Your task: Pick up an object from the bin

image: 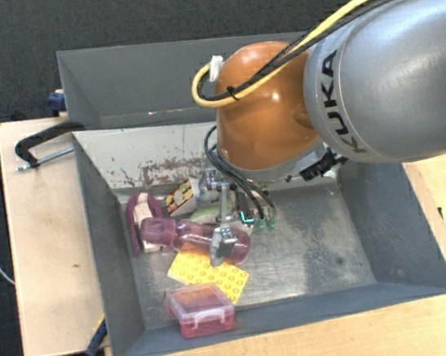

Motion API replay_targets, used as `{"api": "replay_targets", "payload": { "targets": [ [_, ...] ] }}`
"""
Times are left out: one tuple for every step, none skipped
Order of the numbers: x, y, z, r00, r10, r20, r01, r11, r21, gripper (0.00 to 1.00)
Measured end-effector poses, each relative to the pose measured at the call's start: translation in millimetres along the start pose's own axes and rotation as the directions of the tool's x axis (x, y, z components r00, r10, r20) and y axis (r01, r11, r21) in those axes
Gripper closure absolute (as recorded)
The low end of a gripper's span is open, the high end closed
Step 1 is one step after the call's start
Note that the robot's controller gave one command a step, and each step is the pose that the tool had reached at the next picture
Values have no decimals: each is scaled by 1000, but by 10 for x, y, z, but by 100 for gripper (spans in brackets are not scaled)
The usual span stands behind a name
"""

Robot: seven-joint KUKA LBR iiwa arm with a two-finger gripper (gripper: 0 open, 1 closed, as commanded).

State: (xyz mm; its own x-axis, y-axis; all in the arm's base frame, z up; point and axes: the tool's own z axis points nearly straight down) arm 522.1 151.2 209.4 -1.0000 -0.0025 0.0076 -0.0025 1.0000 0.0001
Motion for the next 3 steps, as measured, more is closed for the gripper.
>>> {"api": "replay_targets", "payload": {
  "targets": [
    [-19,-9,-44,1000,2,9,-2,1000,-1,0],
    [-217,-87,576,993,114,11,-114,993,-3,0],
    [-592,-227,1312,986,169,8,-169,986,-9,0]
  ]
}}
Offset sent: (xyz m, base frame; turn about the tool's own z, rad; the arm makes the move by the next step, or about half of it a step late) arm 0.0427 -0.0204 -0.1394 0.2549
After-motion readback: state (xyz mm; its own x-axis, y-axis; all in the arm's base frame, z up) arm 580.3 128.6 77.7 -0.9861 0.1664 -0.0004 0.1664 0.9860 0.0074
